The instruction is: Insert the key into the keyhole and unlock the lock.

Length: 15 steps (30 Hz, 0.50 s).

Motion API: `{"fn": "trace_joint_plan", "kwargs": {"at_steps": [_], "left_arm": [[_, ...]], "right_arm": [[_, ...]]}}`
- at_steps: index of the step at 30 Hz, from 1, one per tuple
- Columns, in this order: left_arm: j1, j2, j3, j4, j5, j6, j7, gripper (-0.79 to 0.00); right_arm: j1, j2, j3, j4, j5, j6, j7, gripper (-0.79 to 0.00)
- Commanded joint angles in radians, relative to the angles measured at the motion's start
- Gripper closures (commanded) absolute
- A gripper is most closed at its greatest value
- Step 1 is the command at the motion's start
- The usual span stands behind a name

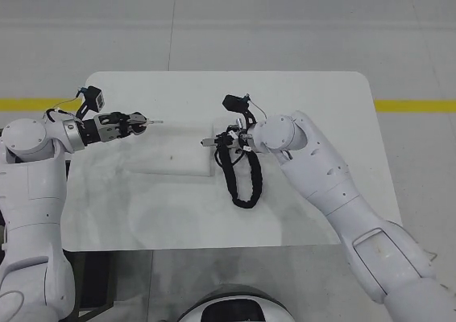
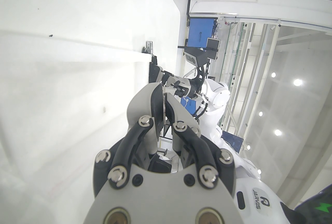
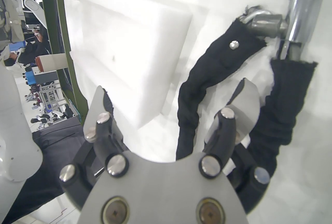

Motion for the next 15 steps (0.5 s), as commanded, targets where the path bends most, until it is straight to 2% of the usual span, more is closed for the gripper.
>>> {"fn": "trace_joint_plan", "kwargs": {"at_steps": [1,3,6,9,12,14,15], "left_arm": [[0.000,0.000,0.000,0.000,0.000,0.000,0.000,0.000],[0.000,0.000,0.000,0.000,0.000,0.000,0.000,0.000],[0.000,0.000,0.000,0.000,0.000,0.000,0.000,0.000],[0.000,0.000,0.000,0.000,0.000,0.000,0.000,0.000],[0.000,0.000,0.000,0.000,0.000,0.000,0.000,0.000],[0.000,0.000,0.000,0.000,0.000,0.000,0.000,0.000],[0.000,0.000,0.000,0.000,0.000,0.000,0.000,0.000]], "right_arm": [[0.002,-0.011,0.000,0.017,-0.028,0.009,-0.014,-0.717],[0.003,-0.023,0.004,0.031,-0.055,0.026,-0.029,-0.723],[-0.003,-0.038,0.029,0.039,-0.070,0.033,-0.057,-0.643],[-0.003,-0.045,0.057,0.046,-0.110,0.038,-0.068,-0.610],[-0.006,-0.050,0.083,0.043,-0.151,0.043,-0.059,-0.511],[-0.011,-0.053,0.100,0.037,-0.175,0.045,-0.058,-0.385],[-0.014,-0.055,0.106,0.036,-0.192,0.050,-0.052,-0.372]]}}
